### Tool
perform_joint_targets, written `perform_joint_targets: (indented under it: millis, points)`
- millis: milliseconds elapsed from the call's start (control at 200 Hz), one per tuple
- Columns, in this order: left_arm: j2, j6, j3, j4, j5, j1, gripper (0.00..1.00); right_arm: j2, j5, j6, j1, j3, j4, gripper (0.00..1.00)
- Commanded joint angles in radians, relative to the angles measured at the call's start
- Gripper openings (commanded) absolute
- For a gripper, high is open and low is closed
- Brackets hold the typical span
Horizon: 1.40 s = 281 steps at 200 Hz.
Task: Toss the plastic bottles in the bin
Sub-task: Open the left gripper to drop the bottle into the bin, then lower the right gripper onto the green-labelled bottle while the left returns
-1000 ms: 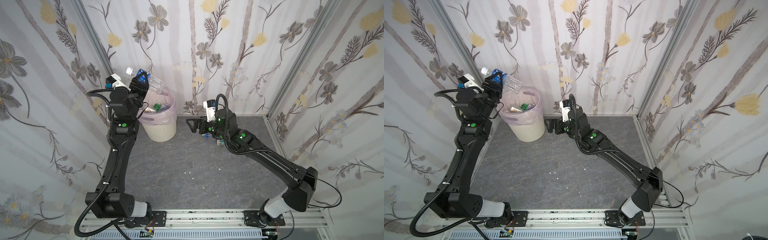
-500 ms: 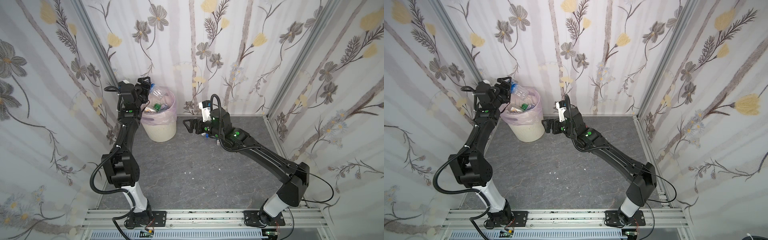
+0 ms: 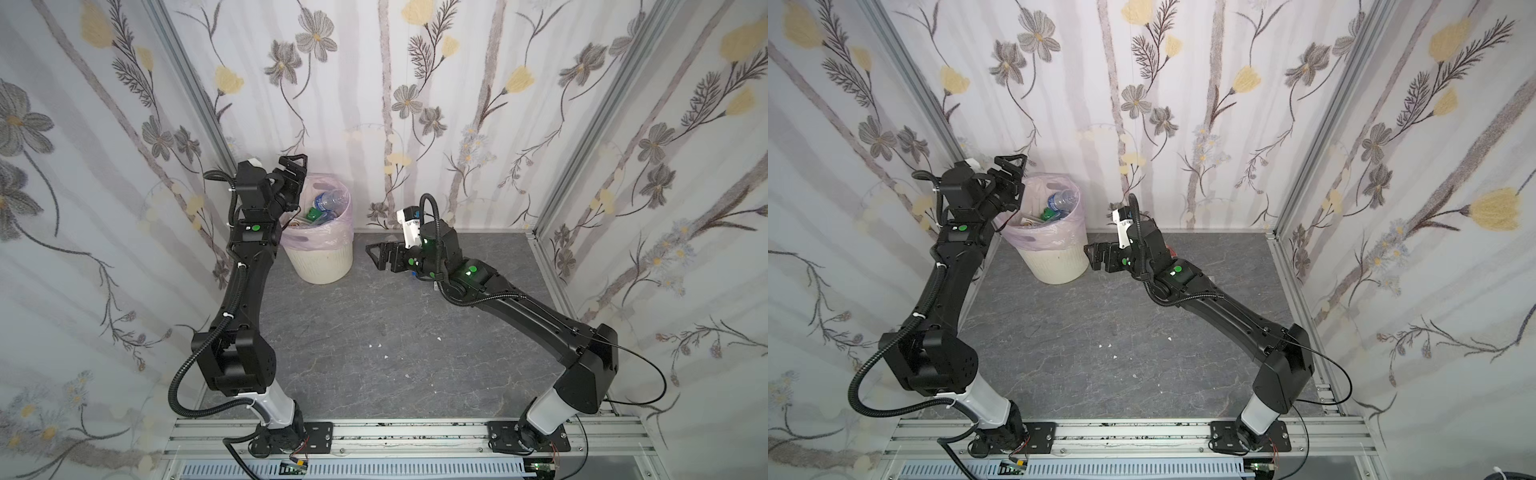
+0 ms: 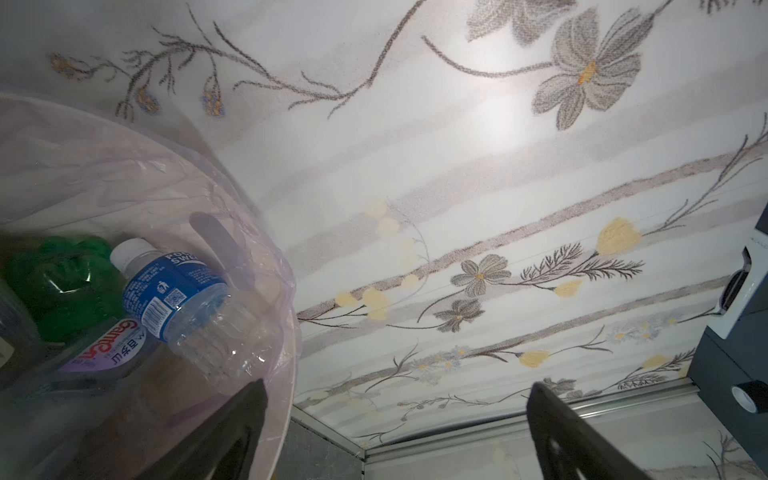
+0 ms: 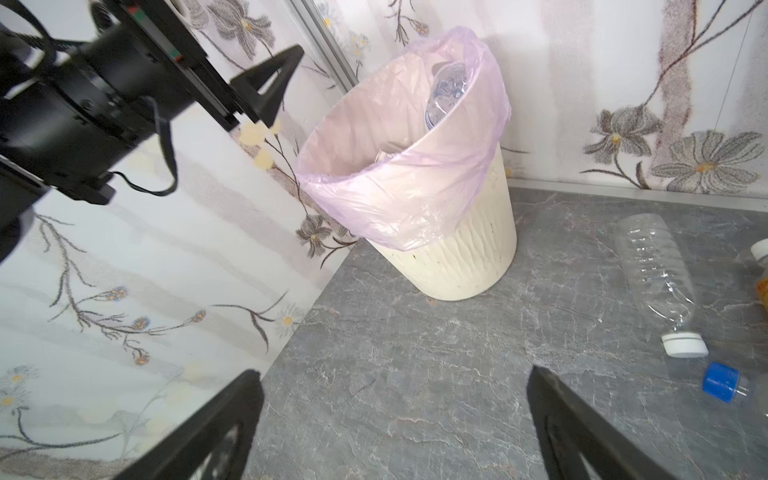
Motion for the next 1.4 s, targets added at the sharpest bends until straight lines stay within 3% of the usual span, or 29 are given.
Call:
perform_joint_targets:
  millis: [0, 210, 505, 754, 914, 1089, 1399]
  points:
    - [-0.046, 0.054, -0.020, 0.018, -0.034, -0.018, 1.00, -0.034, 0.009, 0.011, -0.001, -0.028, 0.039, 1.00]
    - [-0.129, 0.103, -0.106, 0.018, -0.063, -0.089, 1.00, -0.104, 0.070, -0.004, -0.044, -0.106, 0.014, 1.00]
    - [-0.207, 0.218, -0.271, 0.016, -0.119, -0.308, 1.00, -0.138, 0.149, -0.038, -0.259, -0.244, -0.095, 1.00]
    - [-0.213, 0.231, -0.427, 0.017, -0.124, -0.476, 1.00, -0.080, 0.123, -0.041, -0.482, -0.341, -0.099, 1.00]
    - [-0.198, 0.223, -0.522, 0.020, -0.146, -0.568, 1.00, 0.026, 0.037, -0.040, -0.599, -0.325, -0.093, 1.00]
    - [-0.152, 0.246, -0.564, 0.025, -0.094, -0.620, 1.00, 0.123, 0.010, -0.061, -0.649, -0.288, -0.091, 1.00]
    - [-0.102, 0.215, -0.623, 0.028, -0.116, -0.660, 1.00, 0.235, -0.074, -0.059, -0.671, -0.263, -0.085, 1.00]
